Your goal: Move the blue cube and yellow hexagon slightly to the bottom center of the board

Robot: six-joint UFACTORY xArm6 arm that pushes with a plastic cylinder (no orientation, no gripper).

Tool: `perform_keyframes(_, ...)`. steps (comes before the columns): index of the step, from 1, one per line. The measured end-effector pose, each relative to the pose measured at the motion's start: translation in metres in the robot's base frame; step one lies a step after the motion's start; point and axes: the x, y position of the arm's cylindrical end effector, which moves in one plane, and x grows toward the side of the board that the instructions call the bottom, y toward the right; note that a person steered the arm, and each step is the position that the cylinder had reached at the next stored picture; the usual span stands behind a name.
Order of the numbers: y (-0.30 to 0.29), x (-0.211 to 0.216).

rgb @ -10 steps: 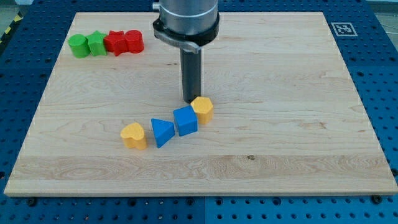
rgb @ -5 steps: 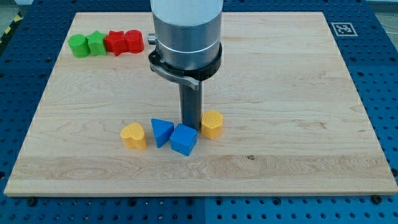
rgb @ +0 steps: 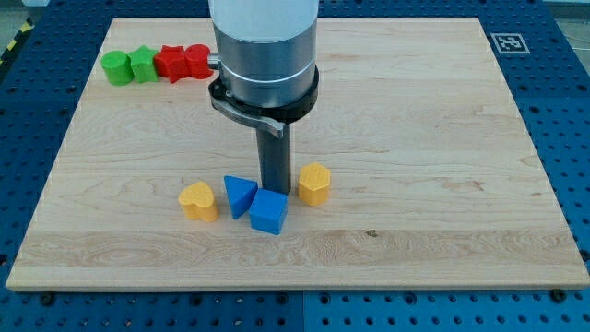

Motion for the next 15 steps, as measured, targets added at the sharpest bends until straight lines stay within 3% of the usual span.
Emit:
perform_keyframes(3, -0.006, 0.0)
perform_keyframes(6, -0.001, -0.055)
perform_keyframes(9, 0.081, -0.05)
perform_keyframes(12, 0.065, -0.047)
perform_keyframes(15, 0.056, -0.013)
